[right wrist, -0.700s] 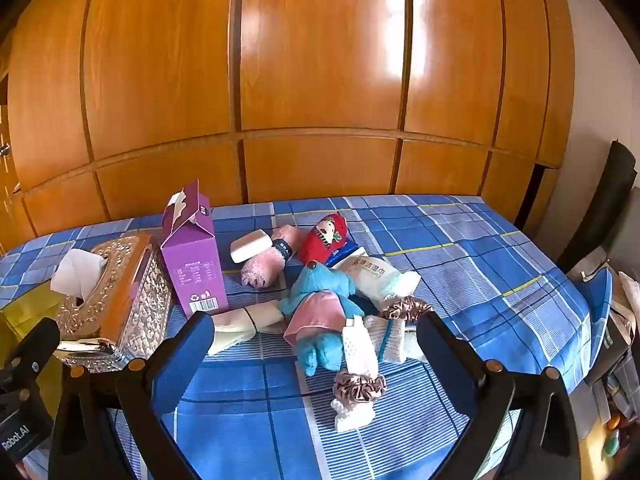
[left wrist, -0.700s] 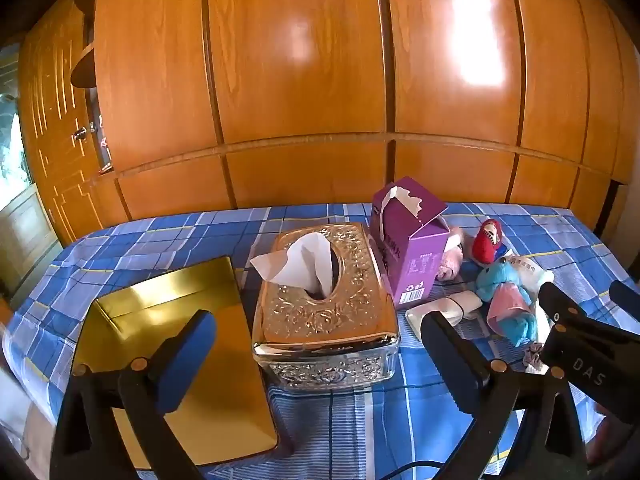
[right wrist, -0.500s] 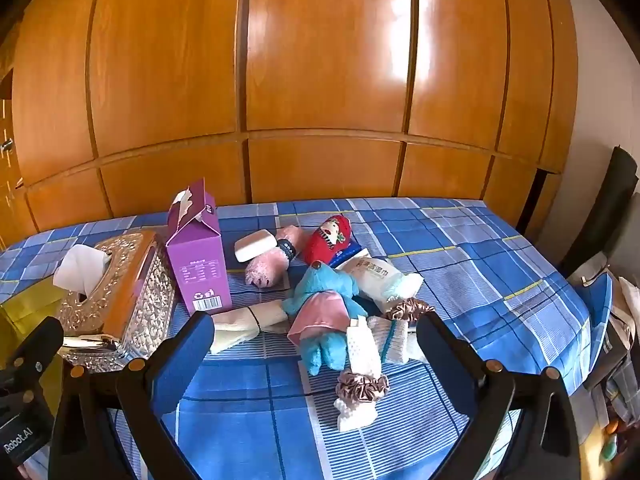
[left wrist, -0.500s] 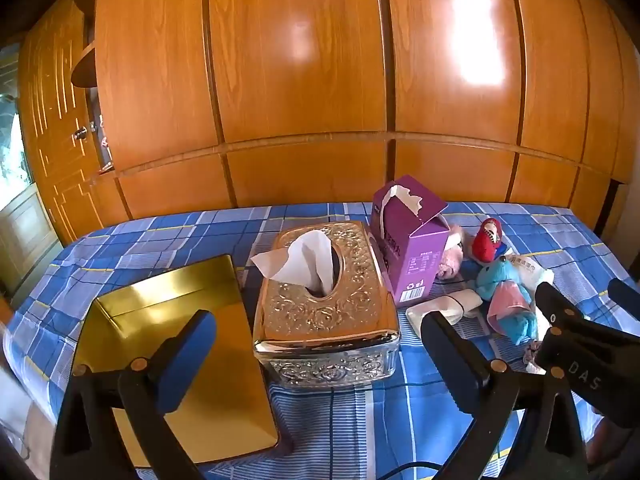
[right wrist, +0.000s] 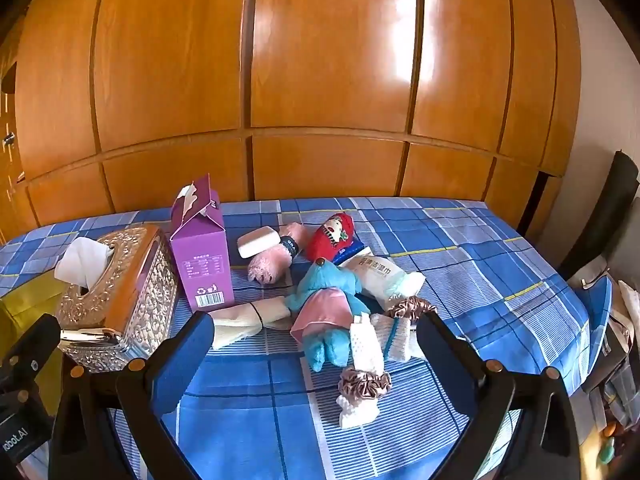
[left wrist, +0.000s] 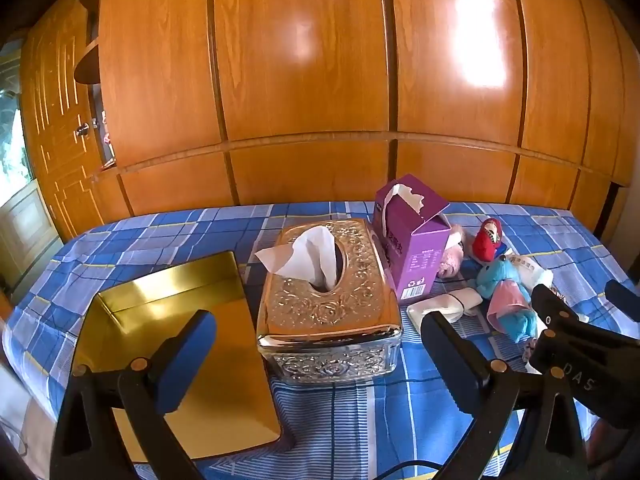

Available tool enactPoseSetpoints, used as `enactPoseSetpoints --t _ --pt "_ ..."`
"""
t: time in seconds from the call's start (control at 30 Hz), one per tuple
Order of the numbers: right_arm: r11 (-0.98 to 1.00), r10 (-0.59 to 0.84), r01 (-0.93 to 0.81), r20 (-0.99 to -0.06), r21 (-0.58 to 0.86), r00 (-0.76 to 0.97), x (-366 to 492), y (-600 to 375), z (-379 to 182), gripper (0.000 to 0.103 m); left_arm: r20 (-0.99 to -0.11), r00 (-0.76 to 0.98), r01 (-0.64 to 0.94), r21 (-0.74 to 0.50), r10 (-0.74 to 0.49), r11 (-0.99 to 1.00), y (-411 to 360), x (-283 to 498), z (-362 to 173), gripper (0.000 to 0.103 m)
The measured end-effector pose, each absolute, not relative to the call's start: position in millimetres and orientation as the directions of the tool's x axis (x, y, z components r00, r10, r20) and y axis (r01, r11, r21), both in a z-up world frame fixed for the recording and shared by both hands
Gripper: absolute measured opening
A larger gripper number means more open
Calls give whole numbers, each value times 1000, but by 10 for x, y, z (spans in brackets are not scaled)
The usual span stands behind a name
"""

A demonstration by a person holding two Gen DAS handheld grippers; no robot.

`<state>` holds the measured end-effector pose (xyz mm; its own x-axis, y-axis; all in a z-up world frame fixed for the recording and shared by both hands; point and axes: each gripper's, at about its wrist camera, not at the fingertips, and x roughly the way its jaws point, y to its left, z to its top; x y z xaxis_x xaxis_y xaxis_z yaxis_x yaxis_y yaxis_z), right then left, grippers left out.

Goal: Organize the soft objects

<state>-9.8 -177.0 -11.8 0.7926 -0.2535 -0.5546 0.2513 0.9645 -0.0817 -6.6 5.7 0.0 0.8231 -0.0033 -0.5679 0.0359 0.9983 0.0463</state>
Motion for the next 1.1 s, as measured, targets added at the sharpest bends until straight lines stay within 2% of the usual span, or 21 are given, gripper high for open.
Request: enactPoseSetpoints --t 1.1 --pt "972 -232 221 -526 -84 818 -153 -1686 -11 103 -574 819 7 19 5 1000 169 -108 7 103"
